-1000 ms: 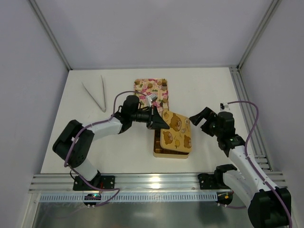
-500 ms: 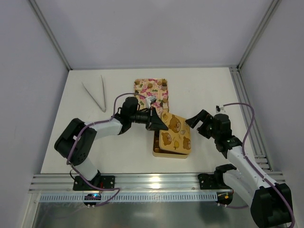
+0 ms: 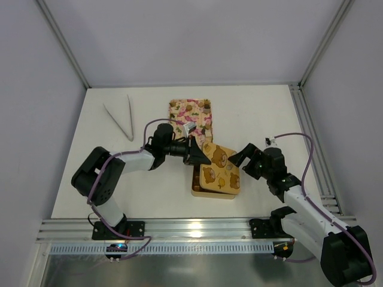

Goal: Pack the chocolate

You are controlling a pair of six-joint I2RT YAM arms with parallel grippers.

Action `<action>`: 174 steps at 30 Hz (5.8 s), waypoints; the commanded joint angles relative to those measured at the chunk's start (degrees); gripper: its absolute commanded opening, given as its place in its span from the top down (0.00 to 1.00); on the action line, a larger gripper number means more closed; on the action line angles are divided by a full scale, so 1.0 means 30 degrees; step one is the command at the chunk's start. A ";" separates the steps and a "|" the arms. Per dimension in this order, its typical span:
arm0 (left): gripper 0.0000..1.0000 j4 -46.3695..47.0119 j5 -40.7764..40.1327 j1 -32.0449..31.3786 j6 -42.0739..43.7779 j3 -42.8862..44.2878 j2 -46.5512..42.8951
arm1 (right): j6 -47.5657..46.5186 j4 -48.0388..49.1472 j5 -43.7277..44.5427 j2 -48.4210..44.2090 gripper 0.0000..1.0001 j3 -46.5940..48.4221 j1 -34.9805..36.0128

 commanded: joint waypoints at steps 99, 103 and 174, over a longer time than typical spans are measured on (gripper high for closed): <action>0.64 -1.1260 -0.1485 0.3986 0.7490 0.1109 -0.1188 | 0.2513 0.4051 -0.1707 0.1152 0.00 -0.0908 0.1300; 0.64 -1.2078 -0.1602 0.4074 0.7724 0.1167 -0.1217 | 0.2016 0.3348 -0.1267 0.1328 0.00 -0.0264 0.1505; 0.47 -1.6064 -0.8544 0.0324 0.7578 0.0787 -0.1071 | -0.2117 -0.3715 0.4388 0.8388 0.00 0.6329 0.5870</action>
